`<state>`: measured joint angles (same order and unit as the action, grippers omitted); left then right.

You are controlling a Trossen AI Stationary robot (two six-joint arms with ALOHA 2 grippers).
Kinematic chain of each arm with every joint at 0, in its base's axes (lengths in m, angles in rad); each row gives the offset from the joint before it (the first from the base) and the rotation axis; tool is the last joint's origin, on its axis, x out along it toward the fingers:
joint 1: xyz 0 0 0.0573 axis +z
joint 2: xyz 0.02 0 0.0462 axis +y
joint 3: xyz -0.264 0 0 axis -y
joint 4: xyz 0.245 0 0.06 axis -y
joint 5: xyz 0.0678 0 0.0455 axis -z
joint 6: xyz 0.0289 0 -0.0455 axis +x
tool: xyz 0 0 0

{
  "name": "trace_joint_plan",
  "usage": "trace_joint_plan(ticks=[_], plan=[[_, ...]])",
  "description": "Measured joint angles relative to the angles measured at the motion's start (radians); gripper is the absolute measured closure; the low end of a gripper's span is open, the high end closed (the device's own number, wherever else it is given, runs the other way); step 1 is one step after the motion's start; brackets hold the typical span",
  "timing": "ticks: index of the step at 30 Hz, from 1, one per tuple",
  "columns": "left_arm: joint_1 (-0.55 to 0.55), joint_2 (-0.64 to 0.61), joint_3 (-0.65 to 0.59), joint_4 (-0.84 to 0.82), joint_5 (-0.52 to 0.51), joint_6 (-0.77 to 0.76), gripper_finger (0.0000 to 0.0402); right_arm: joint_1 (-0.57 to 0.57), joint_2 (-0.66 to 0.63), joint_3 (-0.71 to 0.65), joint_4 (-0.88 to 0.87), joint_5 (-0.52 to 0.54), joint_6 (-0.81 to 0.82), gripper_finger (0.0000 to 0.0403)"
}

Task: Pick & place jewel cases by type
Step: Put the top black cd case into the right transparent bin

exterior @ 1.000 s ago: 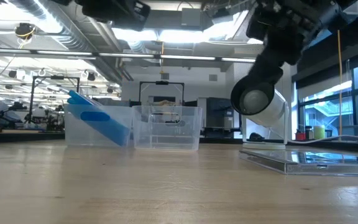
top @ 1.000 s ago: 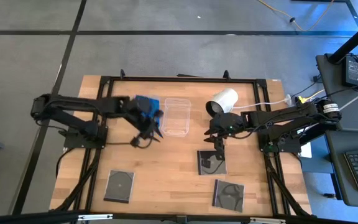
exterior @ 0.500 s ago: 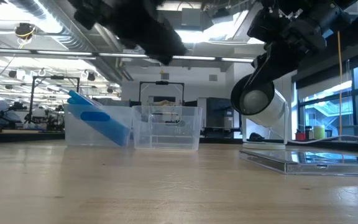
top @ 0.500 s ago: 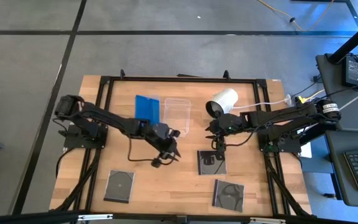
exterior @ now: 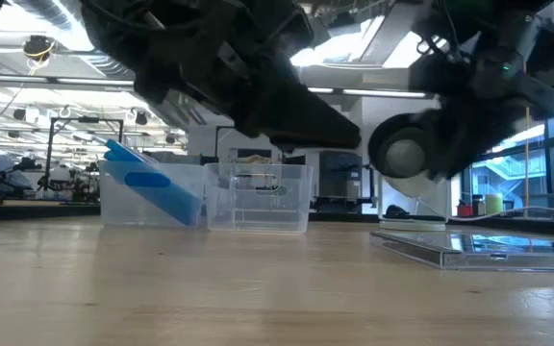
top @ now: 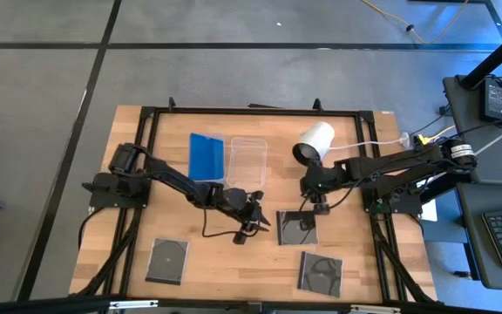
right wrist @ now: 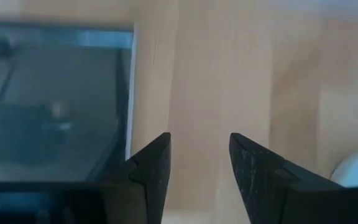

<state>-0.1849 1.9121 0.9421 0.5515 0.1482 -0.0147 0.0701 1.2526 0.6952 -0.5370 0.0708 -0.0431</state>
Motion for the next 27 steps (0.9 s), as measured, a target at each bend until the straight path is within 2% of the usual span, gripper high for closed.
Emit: trace_joint_plan(ticks=[3,12,16,20,27], plan=[[-0.008,0.035,0.001,0.03,0.0,-0.05,0.0316,0.012,0.0,-0.001,-0.127,0.001,0.028,0.0236],[-0.057,0.078,0.003,0.134,-0.007,-0.145,0.0318,0.056,0.006,0.0,-0.057,-0.046,-0.016,0.0236],[-0.083,0.078,0.003,0.143,-0.094,-0.163,0.0315,0.08,0.006,0.0,-0.085,-0.044,-0.12,0.0236],[-0.111,0.078,0.003,0.151,-0.219,-0.186,0.0319,0.092,0.026,0.0,-0.108,0.013,-0.129,0.0236],[-0.147,0.077,0.004,0.194,-0.233,-0.141,0.0315,0.092,0.155,0.016,-0.11,0.015,-0.204,0.0236]])
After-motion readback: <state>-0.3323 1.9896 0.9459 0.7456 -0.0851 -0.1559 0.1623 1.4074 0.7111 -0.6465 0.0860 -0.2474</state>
